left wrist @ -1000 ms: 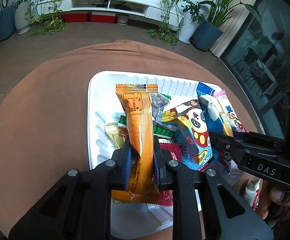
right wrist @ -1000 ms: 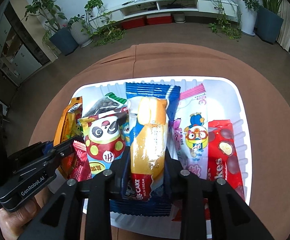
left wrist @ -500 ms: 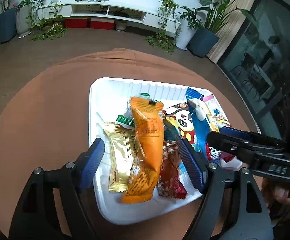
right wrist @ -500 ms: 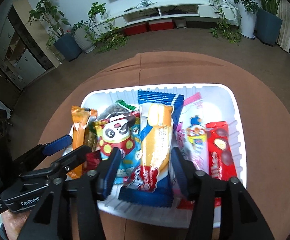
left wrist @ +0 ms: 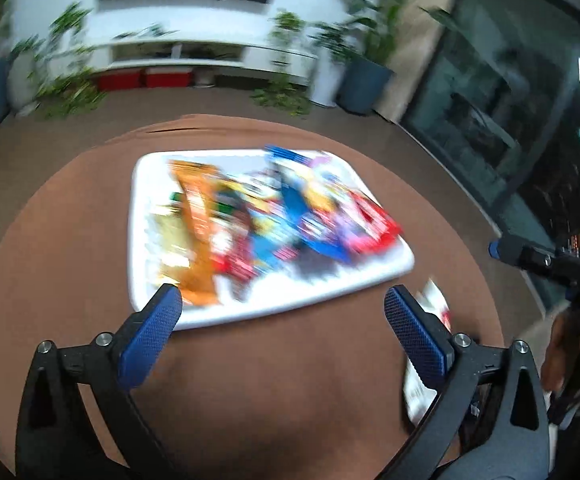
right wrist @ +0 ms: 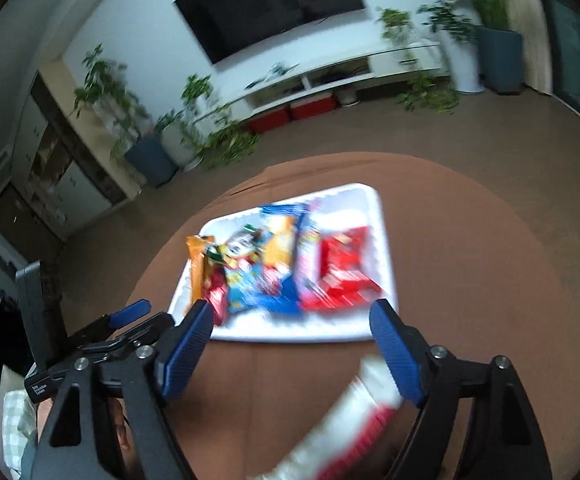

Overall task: Organize snacks
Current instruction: 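Withdraw both tools from the tray toward the remaining packets, then grasp the white-and-red stick packet with the left tool while the right tool grasps the black packet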

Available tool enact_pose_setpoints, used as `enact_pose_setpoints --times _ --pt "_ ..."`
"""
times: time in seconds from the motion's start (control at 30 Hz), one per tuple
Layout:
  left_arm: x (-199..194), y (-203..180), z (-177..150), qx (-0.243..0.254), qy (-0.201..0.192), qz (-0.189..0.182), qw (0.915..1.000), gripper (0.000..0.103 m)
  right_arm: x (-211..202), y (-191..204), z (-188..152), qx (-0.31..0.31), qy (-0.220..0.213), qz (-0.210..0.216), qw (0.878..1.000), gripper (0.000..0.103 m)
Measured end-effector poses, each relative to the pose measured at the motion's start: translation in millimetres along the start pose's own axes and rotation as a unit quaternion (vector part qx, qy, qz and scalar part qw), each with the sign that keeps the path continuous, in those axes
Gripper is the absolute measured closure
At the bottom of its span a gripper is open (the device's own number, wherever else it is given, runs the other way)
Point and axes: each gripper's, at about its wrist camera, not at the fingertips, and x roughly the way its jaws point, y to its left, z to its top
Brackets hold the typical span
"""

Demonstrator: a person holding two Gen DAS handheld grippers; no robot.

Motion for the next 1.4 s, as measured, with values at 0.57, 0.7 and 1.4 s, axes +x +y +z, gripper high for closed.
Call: enact_pose_setpoints --times 0.57,0.7,1.4 --pt "79 -148 -48 0.125 0.172 -0.001 0.9772 0.001 -61 -57 -126 0.063 0.036 -0.029 0.997 0.021" --pt "94 -158 -47 0.136 0.191 0.012 0.9722 0.002 -63 -64 -129 0.072 0.039 -0.035 0.996 0.030" --pt "67 -139 -77 0.137 0.163 -0.030 0.9766 0.089 -52 -56 -132 0.055 0.068 -0.048 0.995 0.030"
